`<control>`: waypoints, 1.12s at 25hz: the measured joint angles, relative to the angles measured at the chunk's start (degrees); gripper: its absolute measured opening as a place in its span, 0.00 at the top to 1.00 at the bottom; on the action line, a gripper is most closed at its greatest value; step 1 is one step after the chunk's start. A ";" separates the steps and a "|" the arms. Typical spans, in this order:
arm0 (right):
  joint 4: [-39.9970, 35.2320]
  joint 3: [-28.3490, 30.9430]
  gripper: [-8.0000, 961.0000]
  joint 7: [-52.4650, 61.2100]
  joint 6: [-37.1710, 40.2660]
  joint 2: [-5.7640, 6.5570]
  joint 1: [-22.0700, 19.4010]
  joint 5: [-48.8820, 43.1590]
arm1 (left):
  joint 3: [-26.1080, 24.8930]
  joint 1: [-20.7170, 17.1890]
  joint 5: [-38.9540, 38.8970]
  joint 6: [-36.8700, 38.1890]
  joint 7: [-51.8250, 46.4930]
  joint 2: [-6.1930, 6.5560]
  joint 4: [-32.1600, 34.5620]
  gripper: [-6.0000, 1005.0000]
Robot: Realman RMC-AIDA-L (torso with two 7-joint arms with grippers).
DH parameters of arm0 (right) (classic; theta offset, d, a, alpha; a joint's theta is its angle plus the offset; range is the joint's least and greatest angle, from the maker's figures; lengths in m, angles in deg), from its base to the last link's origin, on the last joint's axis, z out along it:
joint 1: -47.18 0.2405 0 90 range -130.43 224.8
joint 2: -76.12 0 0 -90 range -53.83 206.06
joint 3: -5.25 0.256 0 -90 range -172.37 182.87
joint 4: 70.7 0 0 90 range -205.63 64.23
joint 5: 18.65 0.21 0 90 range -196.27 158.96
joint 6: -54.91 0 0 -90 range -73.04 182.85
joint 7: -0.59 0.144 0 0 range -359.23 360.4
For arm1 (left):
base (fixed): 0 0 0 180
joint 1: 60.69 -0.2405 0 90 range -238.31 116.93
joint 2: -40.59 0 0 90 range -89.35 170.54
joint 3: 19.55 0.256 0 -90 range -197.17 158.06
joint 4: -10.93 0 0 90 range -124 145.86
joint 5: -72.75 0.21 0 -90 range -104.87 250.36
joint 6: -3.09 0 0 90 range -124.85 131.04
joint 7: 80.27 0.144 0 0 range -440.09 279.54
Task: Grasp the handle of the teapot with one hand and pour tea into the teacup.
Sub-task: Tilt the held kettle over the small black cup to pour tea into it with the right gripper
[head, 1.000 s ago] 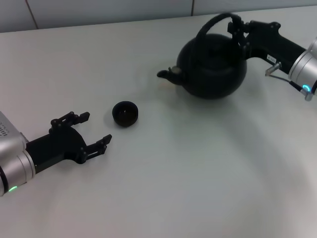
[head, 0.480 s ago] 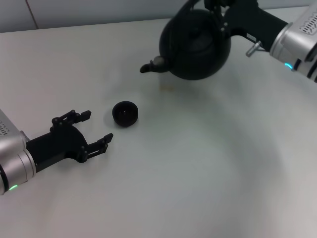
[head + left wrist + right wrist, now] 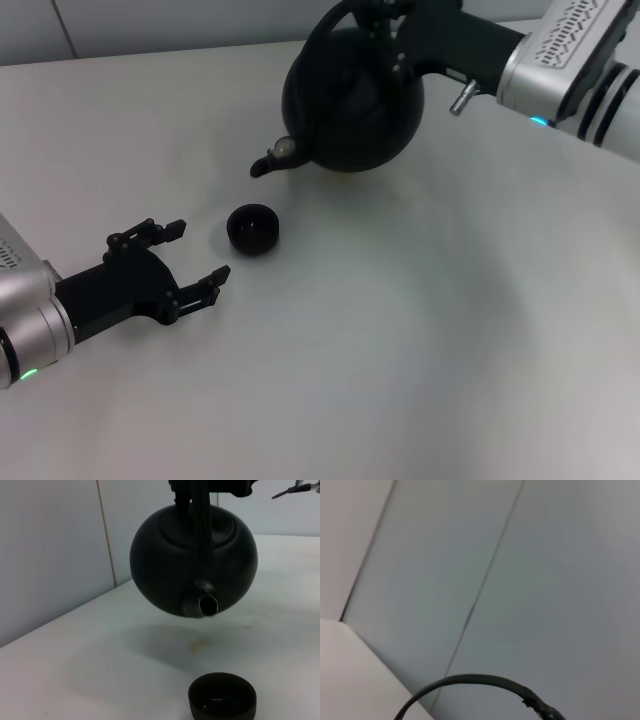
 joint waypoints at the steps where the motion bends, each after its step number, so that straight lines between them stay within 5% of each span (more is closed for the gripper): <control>1: -0.26 -0.69 0.91 -0.02 -0.16 -0.04 0.01 0.04 | -0.02 0.02 0.00 0.00 -0.01 0.00 0.00 0.21; 28: -1.74 -4.23 0.91 -7.51 -0.40 -0.24 0.00 0.07 | -0.04 0.24 0.18 -0.01 -0.70 0.09 0.21 0.21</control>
